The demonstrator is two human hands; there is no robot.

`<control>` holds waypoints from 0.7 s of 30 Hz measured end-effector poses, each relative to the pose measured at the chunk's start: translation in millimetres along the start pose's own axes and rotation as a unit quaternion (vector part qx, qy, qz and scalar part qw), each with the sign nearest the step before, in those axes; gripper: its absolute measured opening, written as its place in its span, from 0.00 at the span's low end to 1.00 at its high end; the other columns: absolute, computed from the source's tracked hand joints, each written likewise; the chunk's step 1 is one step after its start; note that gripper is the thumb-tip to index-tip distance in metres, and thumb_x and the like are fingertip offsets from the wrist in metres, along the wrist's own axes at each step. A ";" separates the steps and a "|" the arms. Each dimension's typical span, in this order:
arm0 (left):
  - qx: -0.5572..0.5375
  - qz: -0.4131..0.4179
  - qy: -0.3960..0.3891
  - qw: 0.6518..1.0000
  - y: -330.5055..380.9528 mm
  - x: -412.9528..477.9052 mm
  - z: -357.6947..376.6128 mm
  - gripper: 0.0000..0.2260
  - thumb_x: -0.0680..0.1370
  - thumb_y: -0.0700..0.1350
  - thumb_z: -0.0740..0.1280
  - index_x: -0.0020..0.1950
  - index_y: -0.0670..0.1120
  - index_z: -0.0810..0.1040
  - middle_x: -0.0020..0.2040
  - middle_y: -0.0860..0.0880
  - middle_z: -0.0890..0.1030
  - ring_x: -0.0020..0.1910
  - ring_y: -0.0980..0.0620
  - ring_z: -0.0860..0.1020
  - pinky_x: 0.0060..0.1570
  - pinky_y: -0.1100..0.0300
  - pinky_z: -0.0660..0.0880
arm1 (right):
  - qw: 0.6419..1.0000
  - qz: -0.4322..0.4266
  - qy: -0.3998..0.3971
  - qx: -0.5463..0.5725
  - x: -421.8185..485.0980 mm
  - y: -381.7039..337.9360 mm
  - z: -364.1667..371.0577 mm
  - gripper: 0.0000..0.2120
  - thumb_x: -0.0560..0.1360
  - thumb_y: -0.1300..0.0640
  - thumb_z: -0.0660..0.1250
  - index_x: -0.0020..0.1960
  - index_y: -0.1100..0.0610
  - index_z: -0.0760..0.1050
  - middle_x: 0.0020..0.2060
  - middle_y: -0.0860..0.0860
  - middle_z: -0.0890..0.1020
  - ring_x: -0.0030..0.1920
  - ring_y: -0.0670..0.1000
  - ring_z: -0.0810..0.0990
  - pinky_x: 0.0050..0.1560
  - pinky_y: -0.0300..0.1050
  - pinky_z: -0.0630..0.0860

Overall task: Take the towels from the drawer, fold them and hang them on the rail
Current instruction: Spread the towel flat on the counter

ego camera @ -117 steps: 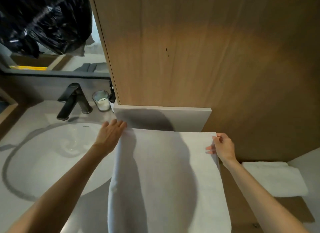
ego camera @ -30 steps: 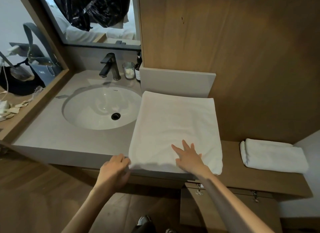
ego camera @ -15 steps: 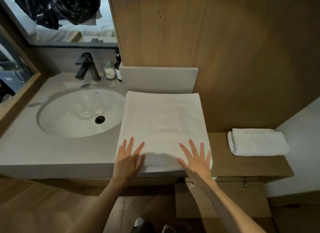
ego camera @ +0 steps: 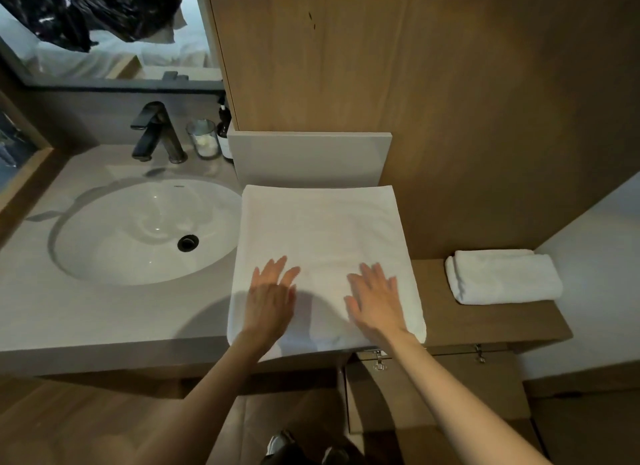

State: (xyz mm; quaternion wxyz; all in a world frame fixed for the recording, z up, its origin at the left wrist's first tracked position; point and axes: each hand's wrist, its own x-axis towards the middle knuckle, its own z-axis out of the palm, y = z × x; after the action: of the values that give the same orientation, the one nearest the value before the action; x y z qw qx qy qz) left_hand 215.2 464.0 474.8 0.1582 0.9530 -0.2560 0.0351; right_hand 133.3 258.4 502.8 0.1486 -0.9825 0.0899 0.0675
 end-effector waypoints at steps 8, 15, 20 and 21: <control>-0.023 -0.008 -0.054 0.998 -6.3 -16.6 9.2 0.18 0.80 0.54 0.54 0.67 0.53 0.72 0.68 0.47 0.72 0.69 0.39 0.68 0.70 0.34 0.51 | 0.998 -0.051 -0.023 -0.022 2.8 -13.0 27.0 0.36 0.75 0.32 0.29 0.78 0.43 0.52 0.79 0.48 0.53 0.78 0.56 0.50 0.76 0.51 0.43; -0.039 0.024 0.022 0.999 -7.5 3.3 12.6 0.12 0.78 0.42 0.61 0.60 0.43 0.76 0.60 0.44 0.78 0.61 0.39 0.76 0.69 0.39 0.63 | 0.997 -0.038 0.048 0.043 17.8 -40.3 26.2 0.22 0.83 0.51 0.53 0.77 0.49 0.60 0.76 0.48 0.61 0.77 0.52 0.57 0.75 0.46 0.53; 0.000 0.015 -0.088 0.996 -20.1 17.5 20.5 0.24 0.81 0.55 0.46 0.78 0.53 0.56 0.79 0.48 0.53 0.78 0.44 0.48 0.72 0.39 0.41 | 0.999 -0.014 0.018 -0.042 50.4 -46.6 59.4 0.25 0.83 0.43 0.45 0.78 0.39 0.42 0.77 0.43 0.39 0.76 0.49 0.34 0.77 0.56 0.38; 0.001 0.012 -0.086 0.996 -25.8 16.4 22.5 0.25 0.81 0.57 0.44 0.78 0.55 0.52 0.79 0.50 0.48 0.78 0.46 0.42 0.73 0.42 0.37 | 0.998 -0.006 0.023 -0.057 51.2 -41.0 58.9 0.24 0.83 0.41 0.44 0.77 0.37 0.42 0.77 0.43 0.39 0.77 0.50 0.35 0.76 0.55 0.37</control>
State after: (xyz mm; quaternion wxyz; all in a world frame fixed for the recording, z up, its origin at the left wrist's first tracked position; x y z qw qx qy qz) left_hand 242.0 470.1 448.6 0.1339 0.9496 -0.2799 -0.0447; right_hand 185.1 306.9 450.3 0.0905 -0.9912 0.0836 0.0487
